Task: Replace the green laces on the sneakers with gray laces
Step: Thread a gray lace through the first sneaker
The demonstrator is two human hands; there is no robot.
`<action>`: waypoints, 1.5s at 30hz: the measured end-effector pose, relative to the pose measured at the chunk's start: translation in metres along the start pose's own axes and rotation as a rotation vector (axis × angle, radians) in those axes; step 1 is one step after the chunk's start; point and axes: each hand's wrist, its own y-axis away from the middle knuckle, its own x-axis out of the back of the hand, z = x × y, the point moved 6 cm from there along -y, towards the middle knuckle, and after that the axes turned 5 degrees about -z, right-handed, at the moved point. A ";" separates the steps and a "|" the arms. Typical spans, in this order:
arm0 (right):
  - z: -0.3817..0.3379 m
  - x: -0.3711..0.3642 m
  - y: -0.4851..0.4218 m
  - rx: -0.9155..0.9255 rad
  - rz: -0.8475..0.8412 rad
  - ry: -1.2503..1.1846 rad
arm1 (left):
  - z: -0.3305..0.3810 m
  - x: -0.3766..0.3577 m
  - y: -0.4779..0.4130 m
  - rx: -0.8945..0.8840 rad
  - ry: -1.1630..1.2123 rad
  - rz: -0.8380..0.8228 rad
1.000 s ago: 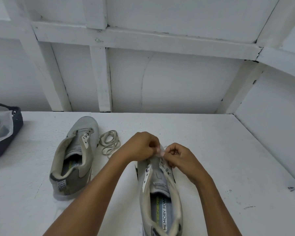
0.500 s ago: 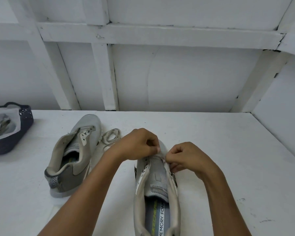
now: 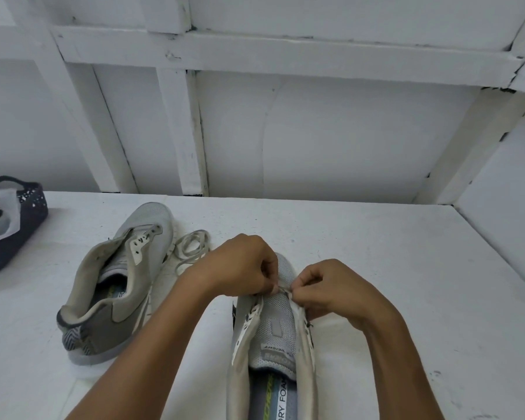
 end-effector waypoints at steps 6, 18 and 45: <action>0.003 0.005 -0.001 0.007 -0.030 -0.047 | 0.005 -0.004 0.000 -0.035 0.004 0.014; 0.003 0.002 0.001 0.027 -0.031 -0.053 | 0.009 -0.015 0.009 -0.041 -0.102 0.106; -0.005 -0.005 0.002 -0.027 0.096 0.182 | 0.009 -0.024 0.003 -0.038 -0.300 0.128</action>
